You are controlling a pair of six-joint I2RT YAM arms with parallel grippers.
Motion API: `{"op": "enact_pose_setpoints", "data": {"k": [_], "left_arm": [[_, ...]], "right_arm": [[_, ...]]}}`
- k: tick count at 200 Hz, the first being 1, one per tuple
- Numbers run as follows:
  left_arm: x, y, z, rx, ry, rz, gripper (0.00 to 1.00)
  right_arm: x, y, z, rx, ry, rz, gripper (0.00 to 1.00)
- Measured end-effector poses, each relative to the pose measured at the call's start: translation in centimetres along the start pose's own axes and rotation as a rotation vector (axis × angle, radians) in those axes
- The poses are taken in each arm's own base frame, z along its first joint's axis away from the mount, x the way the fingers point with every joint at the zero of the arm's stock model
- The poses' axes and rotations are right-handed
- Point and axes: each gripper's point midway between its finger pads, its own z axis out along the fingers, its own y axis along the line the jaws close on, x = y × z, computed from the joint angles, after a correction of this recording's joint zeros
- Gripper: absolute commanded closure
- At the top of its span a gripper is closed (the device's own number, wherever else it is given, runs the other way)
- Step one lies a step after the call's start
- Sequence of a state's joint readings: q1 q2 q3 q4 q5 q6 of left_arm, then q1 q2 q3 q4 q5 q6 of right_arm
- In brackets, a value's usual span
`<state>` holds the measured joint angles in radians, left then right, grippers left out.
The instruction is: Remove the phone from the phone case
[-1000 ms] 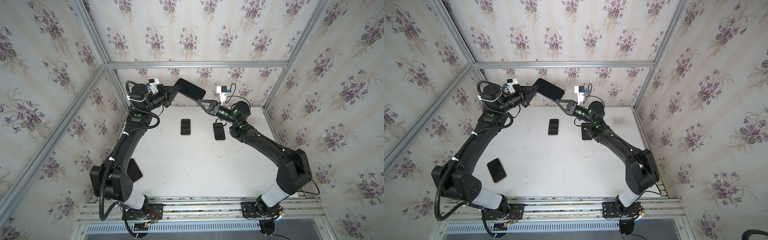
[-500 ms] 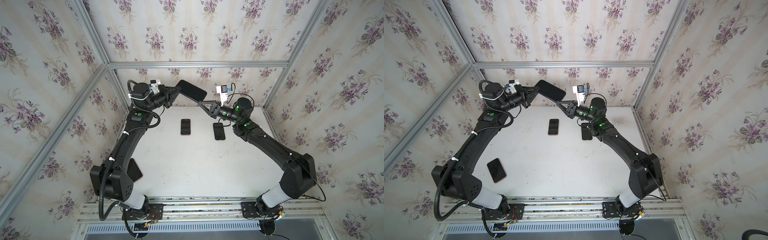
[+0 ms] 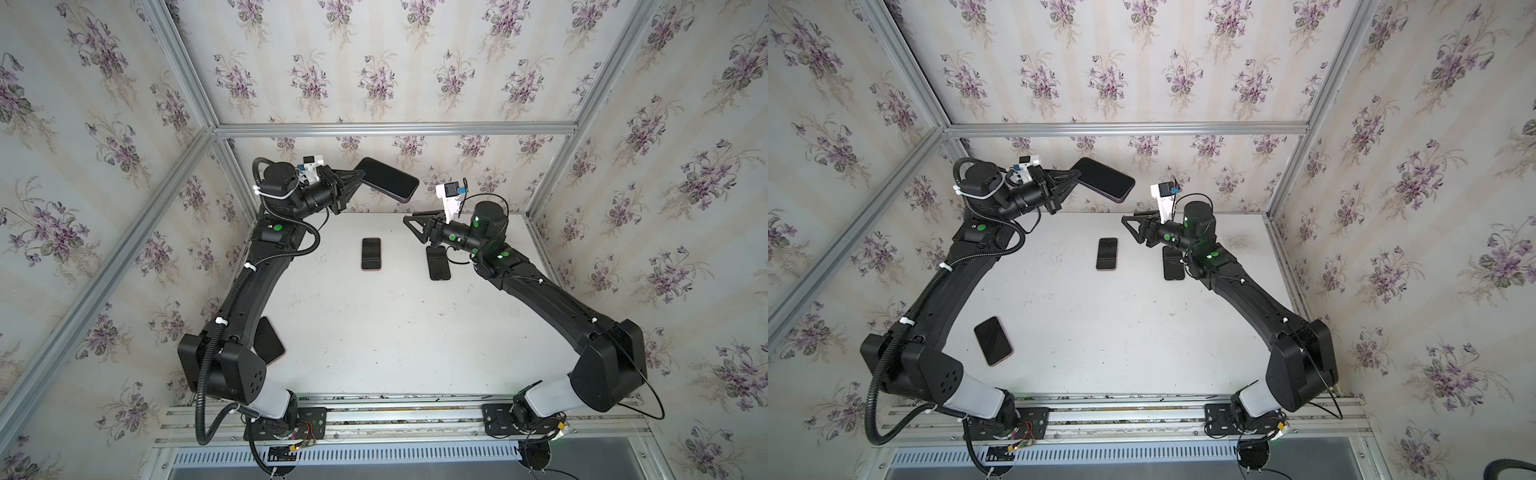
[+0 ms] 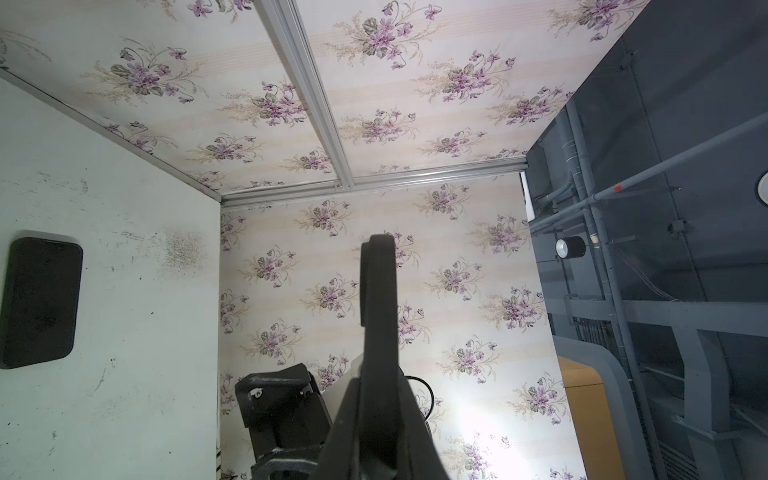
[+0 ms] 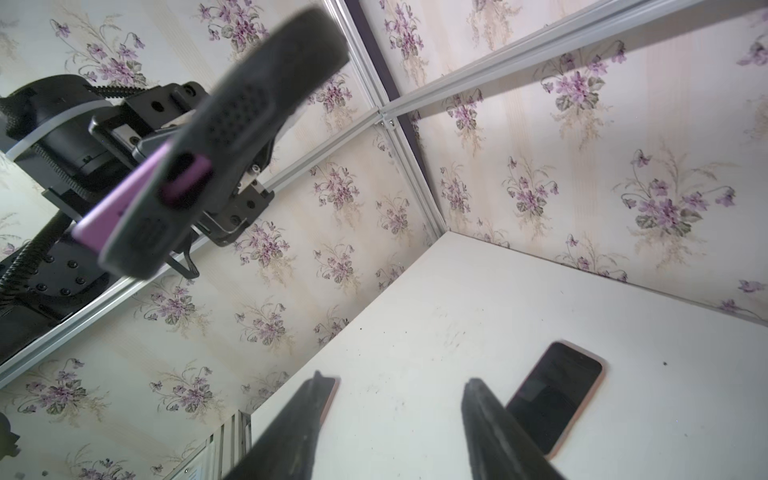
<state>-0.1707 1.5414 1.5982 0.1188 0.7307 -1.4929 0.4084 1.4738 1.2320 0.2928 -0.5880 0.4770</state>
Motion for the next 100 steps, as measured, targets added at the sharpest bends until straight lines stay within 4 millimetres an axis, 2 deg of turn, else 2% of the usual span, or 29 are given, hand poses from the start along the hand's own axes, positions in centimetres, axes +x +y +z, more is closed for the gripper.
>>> {"op": "enact_pose_setpoints", "data": {"k": [16, 35, 51, 74, 100], "left_arm": [[0.0, 0.1, 0.0, -0.001, 0.003, 0.005, 1.0], [0.1, 0.1, 0.2, -0.001, 0.015, 0.02, 1.0], [0.1, -0.3, 0.4, -0.001, 0.031, 0.053, 1.0], [0.3, -1.4, 0.5, 0.001, 0.064, 0.143, 1.0], [1.0, -3.1, 0.3, -0.02, 0.117, 0.317, 1.0]], "right_arm": [[-0.5, 0.0, -0.6, -0.014, -0.013, 0.032, 0.32], [-1.0, 1.4, -1.1, -0.053, -0.014, 0.024, 0.26], [-1.7, 2.0, -1.9, -0.059, -0.031, 0.008, 0.25], [-2.6, 0.9, -2.8, -0.021, -0.04, -0.012, 0.25], [-1.8, -0.2, -3.5, 0.007, 0.026, -0.039, 0.25]]}}
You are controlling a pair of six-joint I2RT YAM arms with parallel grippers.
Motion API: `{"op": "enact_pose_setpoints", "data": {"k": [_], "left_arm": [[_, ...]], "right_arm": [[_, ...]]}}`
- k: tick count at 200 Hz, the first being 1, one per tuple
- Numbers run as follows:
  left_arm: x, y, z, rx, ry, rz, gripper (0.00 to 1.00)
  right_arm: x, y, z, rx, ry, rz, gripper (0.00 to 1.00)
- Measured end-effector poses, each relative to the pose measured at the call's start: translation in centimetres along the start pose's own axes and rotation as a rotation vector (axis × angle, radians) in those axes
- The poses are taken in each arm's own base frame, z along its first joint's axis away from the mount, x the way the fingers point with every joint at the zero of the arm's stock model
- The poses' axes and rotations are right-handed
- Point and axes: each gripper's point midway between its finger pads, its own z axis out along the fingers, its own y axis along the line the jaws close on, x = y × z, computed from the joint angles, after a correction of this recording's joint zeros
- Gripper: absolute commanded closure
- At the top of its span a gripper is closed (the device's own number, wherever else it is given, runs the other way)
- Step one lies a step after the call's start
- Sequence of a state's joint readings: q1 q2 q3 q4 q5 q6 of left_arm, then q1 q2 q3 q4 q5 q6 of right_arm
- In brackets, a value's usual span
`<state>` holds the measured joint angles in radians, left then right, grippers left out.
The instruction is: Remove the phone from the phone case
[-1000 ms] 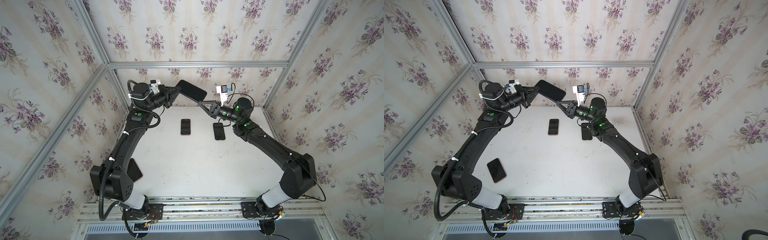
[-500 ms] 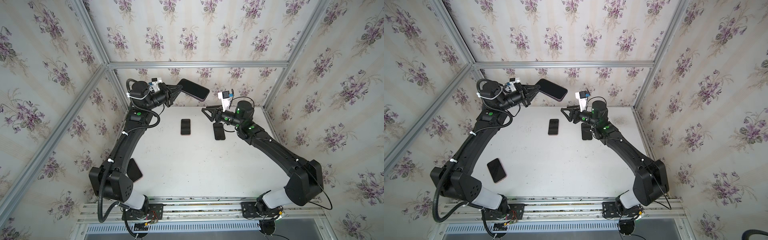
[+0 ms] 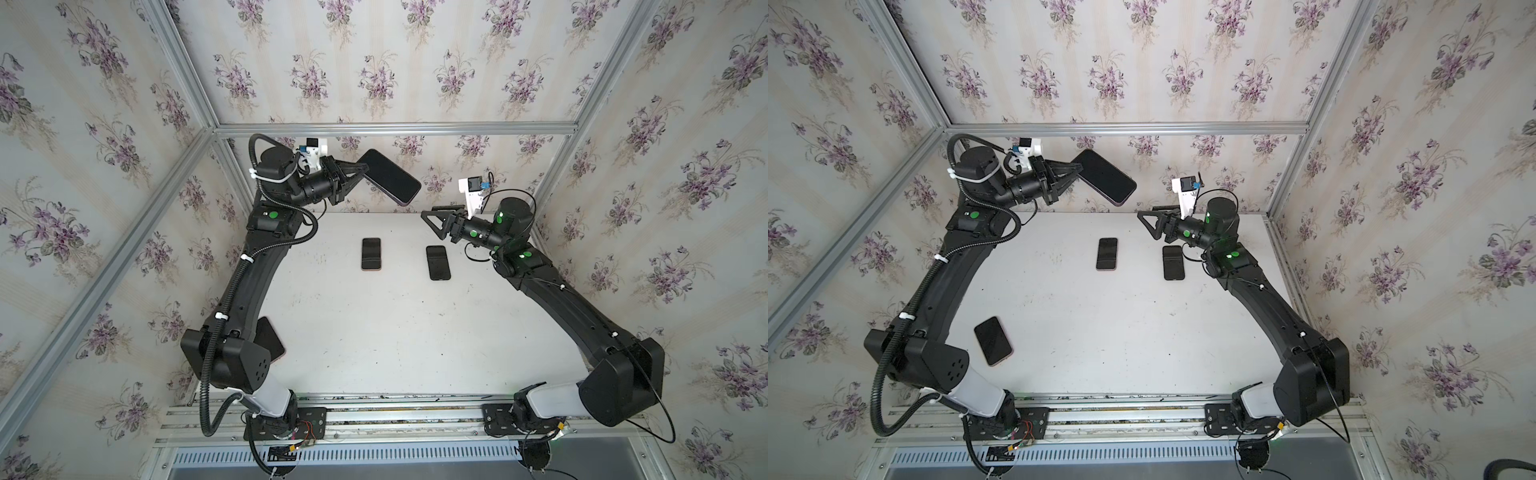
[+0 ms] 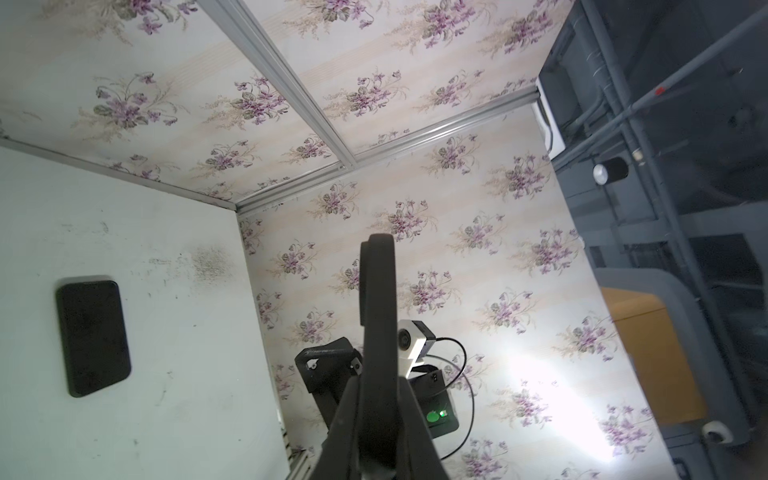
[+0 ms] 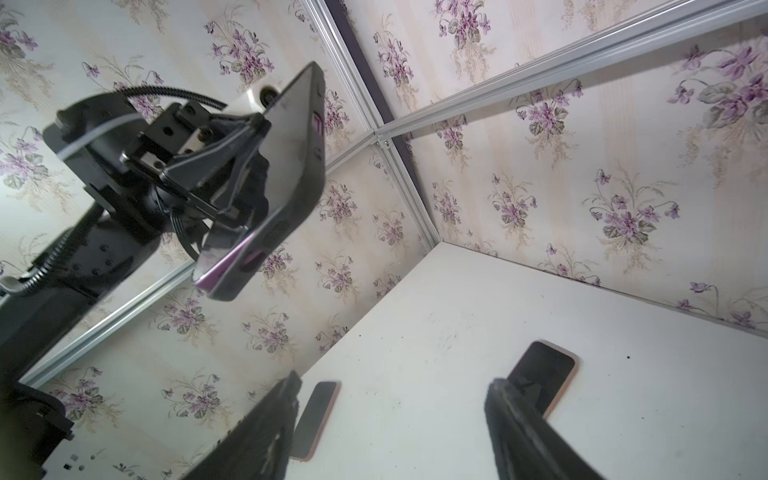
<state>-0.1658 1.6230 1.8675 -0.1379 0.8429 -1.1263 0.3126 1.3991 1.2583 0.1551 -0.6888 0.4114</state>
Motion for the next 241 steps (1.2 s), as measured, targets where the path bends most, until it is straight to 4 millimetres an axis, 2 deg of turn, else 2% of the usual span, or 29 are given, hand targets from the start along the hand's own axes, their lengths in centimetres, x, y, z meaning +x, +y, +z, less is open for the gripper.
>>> {"op": "enact_pose_setpoints", "data": {"k": [18, 27, 55, 94, 108, 148, 178, 241], "left_arm": [[0.8, -1.2, -0.6, -0.012, 0.047, 0.142, 1.0], [1.6, -1.5, -0.9, -0.019, 0.079, 0.208, 1.0], [3.8, -1.1, -2.1, -0.06, 0.168, 0.361, 1.0], [8.9, -1.2, -4.5, -0.101, 0.281, 0.594, 1.0], [10.0, -1.4, -5.3, -0.094, 0.306, 0.648, 1.0], [10.9, -1.8, -6.2, -0.088, 0.324, 0.747, 1.0], [11.2, -2.1, -6.7, -0.081, 0.329, 0.783, 1.0], [12.1, -2.0, -6.5, -0.053, 0.361, 0.782, 1.0]], "right_arm": [[1.2, 0.8, -0.5, -0.023, 0.066, -0.061, 0.25], [2.0, 1.5, -1.0, -0.048, 0.092, -0.109, 0.22], [4.4, 2.8, -2.6, -0.102, 0.148, -0.237, 0.2], [6.6, 3.6, -3.2, -0.18, 0.213, -0.335, 0.25], [7.5, 3.8, -3.1, -0.214, 0.237, -0.34, 0.26], [9.3, 5.4, -2.6, -0.317, 0.293, -0.368, 0.31], [10.1, 5.7, -2.5, -0.357, 0.313, -0.36, 0.32], [9.0, 7.1, -1.5, -0.444, 0.297, -0.383, 0.38]]}}
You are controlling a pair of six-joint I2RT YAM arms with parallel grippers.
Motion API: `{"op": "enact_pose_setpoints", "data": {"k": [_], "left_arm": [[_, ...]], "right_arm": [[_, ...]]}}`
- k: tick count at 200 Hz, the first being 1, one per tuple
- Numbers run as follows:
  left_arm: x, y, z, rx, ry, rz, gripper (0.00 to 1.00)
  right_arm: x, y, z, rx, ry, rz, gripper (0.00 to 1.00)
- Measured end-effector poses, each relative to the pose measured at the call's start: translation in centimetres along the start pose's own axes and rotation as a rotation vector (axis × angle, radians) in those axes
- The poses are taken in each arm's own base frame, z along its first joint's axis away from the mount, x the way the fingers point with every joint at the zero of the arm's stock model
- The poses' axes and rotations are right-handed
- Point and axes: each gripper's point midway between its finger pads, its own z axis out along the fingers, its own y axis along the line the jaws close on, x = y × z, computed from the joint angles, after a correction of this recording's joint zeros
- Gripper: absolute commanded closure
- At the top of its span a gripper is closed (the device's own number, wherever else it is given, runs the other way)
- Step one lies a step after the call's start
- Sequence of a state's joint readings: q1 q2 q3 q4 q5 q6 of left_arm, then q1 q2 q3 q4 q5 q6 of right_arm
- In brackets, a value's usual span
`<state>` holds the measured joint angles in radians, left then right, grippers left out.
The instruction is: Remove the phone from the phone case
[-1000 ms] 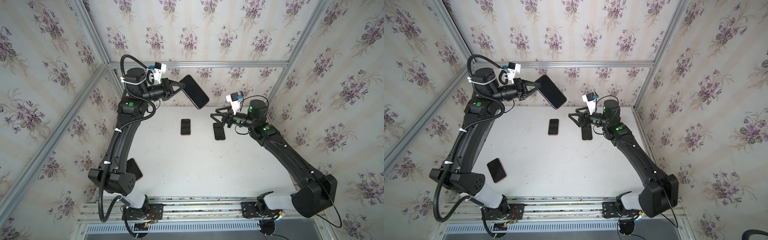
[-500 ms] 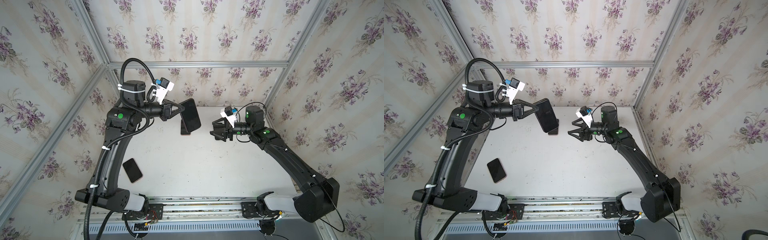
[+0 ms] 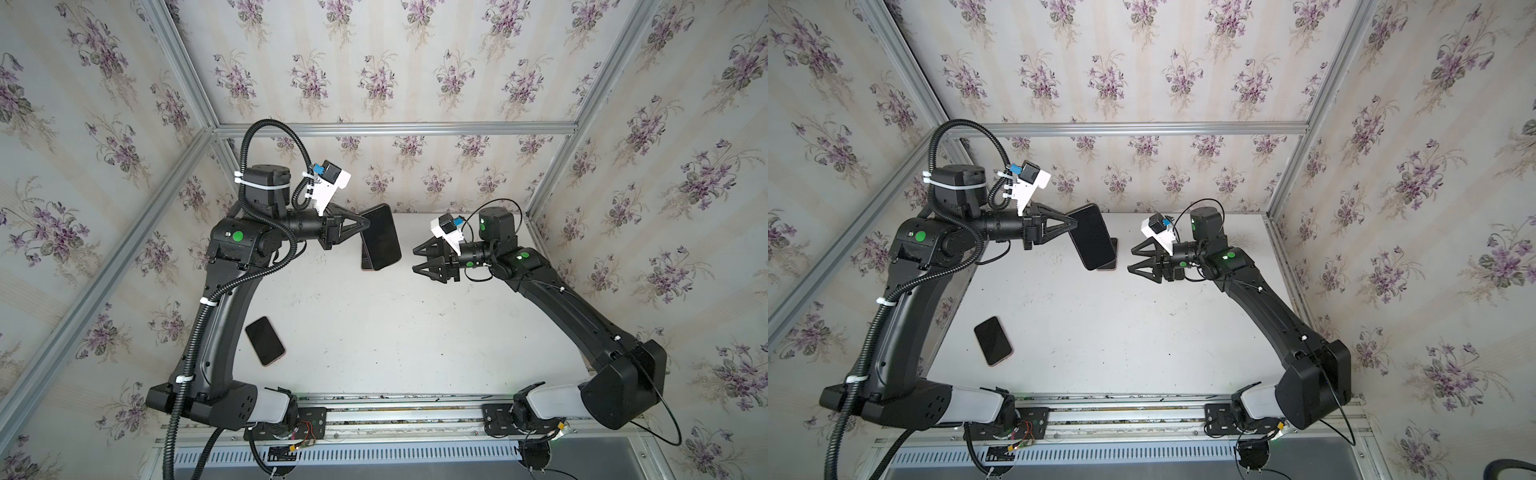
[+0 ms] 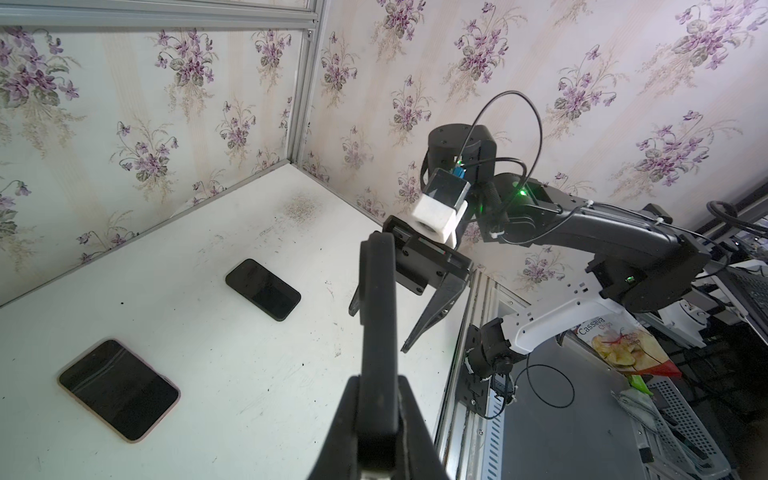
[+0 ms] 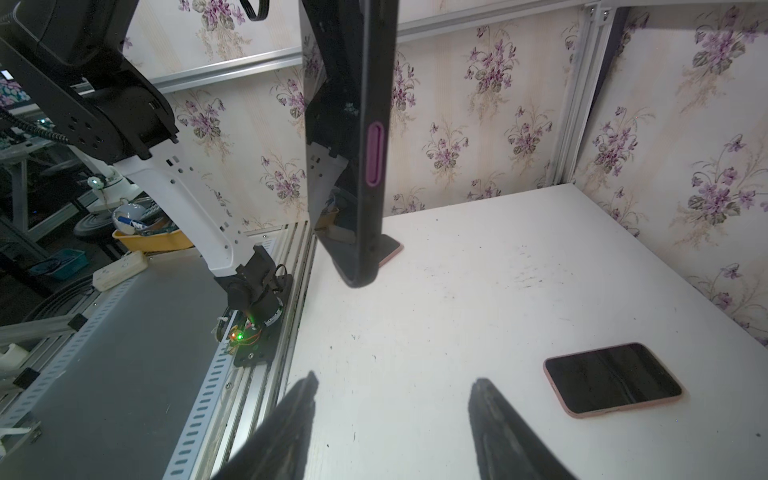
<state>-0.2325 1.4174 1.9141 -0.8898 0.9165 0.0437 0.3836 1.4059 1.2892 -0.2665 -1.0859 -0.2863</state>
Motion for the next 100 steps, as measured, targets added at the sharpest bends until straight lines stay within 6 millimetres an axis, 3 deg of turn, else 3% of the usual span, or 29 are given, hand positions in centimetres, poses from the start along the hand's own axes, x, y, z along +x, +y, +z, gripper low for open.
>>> {"op": "enact_pose_setpoints", "data": {"k": [100], "left_arm": [[0.3, -0.3, 0.9, 0.032, 0.017, 0.017, 1.0]], "right_arm": [[-0.5, 0.9, 1.6, -0.074, 0.001, -0.018, 0.53]]}}
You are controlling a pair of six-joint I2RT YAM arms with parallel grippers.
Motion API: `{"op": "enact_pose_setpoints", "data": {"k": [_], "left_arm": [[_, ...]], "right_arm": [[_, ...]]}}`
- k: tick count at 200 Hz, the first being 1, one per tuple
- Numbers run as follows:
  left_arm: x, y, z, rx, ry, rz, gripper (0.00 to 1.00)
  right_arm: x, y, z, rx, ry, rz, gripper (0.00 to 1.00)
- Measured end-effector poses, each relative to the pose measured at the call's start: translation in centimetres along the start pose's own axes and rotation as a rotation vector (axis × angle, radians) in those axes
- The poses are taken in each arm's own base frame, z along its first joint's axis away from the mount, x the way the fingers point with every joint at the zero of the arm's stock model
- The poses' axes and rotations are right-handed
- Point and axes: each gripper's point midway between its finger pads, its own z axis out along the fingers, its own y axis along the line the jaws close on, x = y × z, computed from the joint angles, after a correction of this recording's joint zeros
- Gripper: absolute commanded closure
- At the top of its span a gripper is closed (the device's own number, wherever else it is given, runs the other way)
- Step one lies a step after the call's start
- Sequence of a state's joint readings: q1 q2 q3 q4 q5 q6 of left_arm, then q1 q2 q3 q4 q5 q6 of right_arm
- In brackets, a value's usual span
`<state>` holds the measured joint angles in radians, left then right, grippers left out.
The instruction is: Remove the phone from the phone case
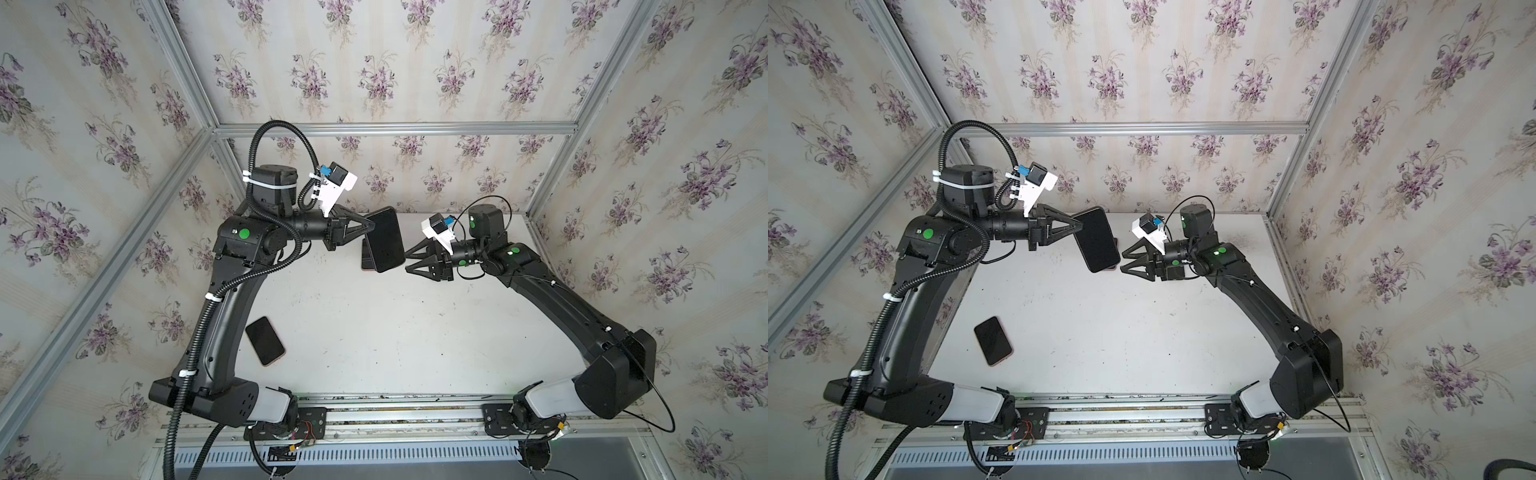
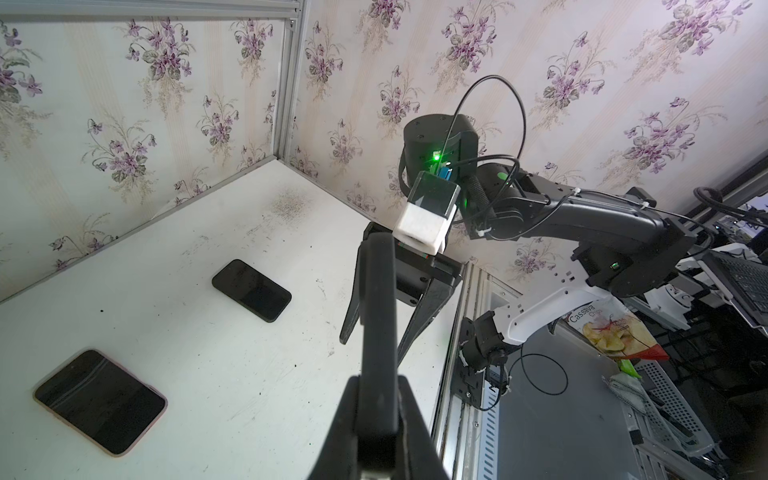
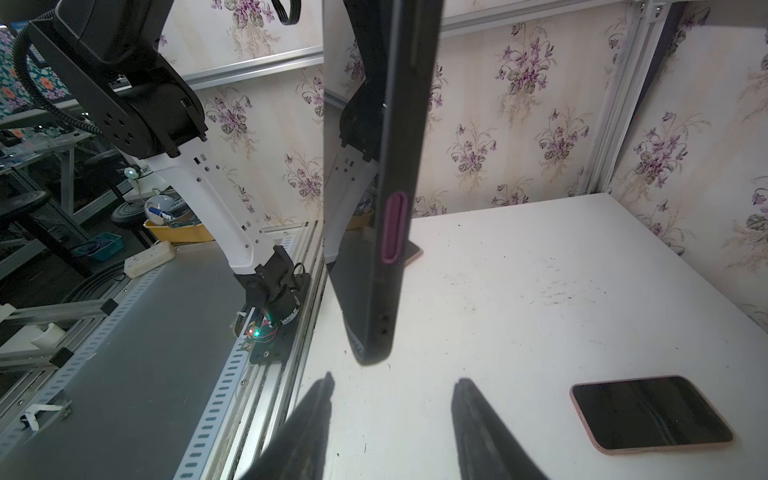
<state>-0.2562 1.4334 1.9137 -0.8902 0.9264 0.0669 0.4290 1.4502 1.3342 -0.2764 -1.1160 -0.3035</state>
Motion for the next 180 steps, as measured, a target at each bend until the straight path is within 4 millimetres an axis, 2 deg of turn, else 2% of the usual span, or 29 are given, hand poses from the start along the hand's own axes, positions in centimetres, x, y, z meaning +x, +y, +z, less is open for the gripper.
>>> {"op": "enact_pose_setpoints", "data": {"k": [113, 180], "left_arm": [[0.17, -0.23, 0.45, 0.018, 0.008, 0.007, 1.0], [0.13, -0.01, 0.65, 0.016, 0.011, 0.008, 1.0]], "right_arm": [[-0.38, 0.25, 0.23, -0.031, -0.015, 0.002, 0.66], [-0.32, 0.49, 0.42, -0.044, -0.015, 0.003, 0.82]]}}
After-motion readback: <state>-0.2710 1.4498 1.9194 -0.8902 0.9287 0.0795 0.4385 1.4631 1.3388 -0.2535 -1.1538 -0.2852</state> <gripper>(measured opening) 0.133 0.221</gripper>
